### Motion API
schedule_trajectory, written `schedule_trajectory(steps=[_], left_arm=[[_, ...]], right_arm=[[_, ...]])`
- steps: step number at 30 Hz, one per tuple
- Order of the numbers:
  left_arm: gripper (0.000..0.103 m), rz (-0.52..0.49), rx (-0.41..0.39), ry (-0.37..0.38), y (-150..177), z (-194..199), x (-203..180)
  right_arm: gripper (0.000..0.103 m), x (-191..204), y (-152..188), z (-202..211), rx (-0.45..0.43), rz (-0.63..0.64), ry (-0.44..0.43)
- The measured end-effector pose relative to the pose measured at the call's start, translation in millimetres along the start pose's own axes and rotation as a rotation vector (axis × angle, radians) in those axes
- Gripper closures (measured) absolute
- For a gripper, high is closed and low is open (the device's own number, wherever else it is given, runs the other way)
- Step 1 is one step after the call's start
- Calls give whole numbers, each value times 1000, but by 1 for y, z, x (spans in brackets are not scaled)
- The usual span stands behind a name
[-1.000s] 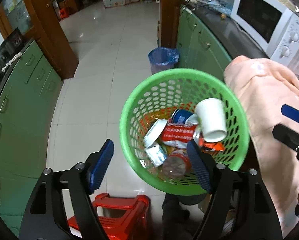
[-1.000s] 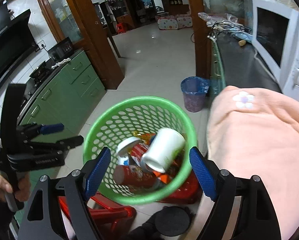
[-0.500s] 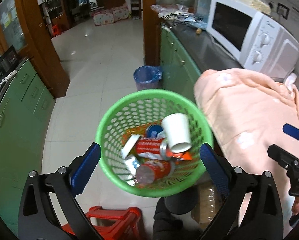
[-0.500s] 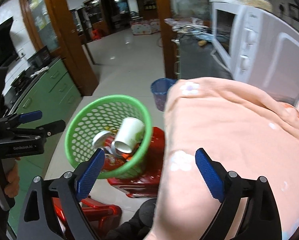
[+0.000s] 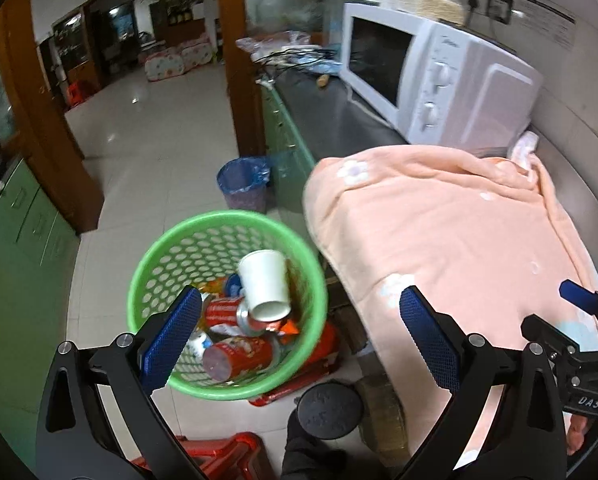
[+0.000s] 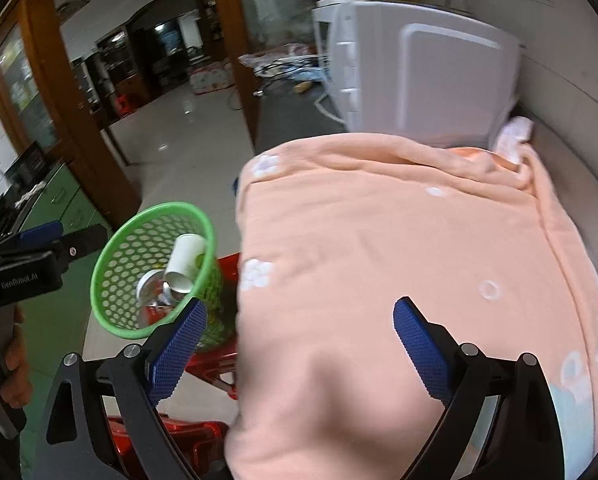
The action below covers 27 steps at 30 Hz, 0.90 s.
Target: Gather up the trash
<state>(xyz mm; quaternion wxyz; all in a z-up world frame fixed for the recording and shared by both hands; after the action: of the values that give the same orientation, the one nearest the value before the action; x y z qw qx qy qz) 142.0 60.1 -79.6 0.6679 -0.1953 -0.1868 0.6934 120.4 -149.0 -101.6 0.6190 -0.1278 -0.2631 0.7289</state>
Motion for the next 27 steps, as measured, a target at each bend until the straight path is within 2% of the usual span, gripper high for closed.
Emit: schedule_trajectory(steps=[4,15,22,27], left_arm=[[5,-43,-22,39,-1,8,-24],[5,-131,-54,38,4,22,-67],[5,-151,-42,18,8,24,-75],[5,-159,-40,36,13,27,-74]], right_arm=[[12,-15,8,12,-14,-40,12],[12,-40,20,37,-51,-96,61],[12,-53,28,45,-59,-128,80],[12,-58,29,50,-66,-135,87]])
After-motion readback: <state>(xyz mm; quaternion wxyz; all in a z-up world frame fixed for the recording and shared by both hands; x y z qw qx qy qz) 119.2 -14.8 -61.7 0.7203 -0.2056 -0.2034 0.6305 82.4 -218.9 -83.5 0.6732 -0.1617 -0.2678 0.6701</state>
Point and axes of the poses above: each gripper's, at about its wrist camera, not at the fingertips, and z roughly against the way its jaws point, x to its left, y to its underside, the point moved 5 cm from there along -z, roughly the way its jaws point, and after that the axes turned 8 degrees about x, right-handed, at the moved point
